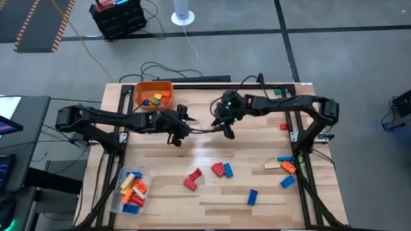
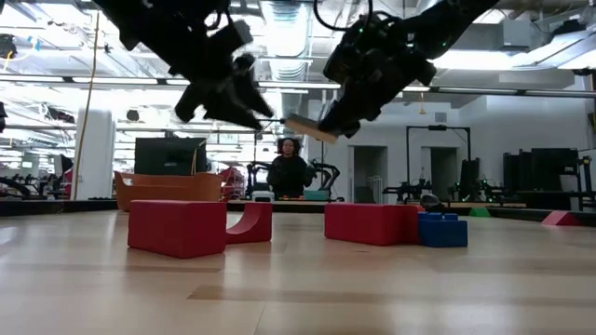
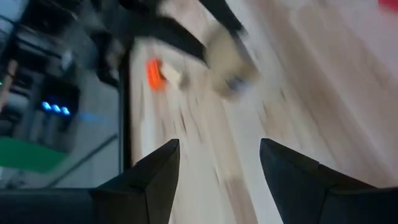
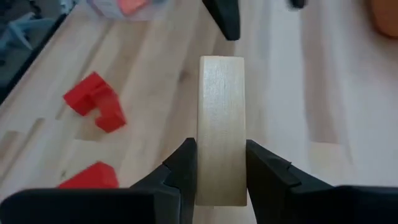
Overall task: Sort blocks by size
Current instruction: Put the large brown block into the transparent bin
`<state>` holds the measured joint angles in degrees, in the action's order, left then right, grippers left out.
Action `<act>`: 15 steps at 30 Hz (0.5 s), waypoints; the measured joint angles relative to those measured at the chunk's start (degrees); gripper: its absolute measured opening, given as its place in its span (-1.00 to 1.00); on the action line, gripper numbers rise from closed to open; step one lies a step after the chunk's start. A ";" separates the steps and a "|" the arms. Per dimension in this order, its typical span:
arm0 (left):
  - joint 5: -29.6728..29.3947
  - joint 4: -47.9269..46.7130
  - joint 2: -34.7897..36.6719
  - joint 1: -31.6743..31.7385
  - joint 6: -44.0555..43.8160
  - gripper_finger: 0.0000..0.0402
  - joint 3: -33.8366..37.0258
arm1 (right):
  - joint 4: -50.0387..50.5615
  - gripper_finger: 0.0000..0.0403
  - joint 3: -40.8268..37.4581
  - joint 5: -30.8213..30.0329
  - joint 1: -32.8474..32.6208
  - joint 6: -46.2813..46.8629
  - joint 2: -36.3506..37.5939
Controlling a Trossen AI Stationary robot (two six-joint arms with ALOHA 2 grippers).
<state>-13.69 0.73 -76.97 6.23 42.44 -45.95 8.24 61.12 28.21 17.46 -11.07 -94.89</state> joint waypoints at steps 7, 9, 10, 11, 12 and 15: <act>1.83 1.64 0.02 -3.43 6.94 0.07 0.00 | -4.66 -0.32 -0.02 0.35 -1.72 3.61 -0.02; 1.94 2.93 0.02 -4.13 8.97 0.07 0.00 | -5.84 -0.32 -0.02 0.41 -1.94 4.20 -0.02; 1.93 3.61 0.02 -4.39 10.06 0.07 0.00 | -6.51 -0.32 -0.02 0.41 -2.06 4.70 -0.02; 1.89 4.24 0.02 -4.61 11.24 0.07 0.00 | -7.07 -0.32 -0.02 0.45 -2.10 5.34 -0.02; 1.90 4.62 0.02 -4.74 12.34 0.07 0.00 | -7.63 -0.32 -0.02 0.85 -2.17 6.10 -0.02; 1.92 5.77 0.02 -4.89 14.86 0.07 0.00 | -9.61 -0.32 -0.02 3.61 -2.52 8.09 -0.02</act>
<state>-11.77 6.50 -76.95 1.34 57.30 -45.95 -1.37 61.10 31.82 14.94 -2.98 -94.91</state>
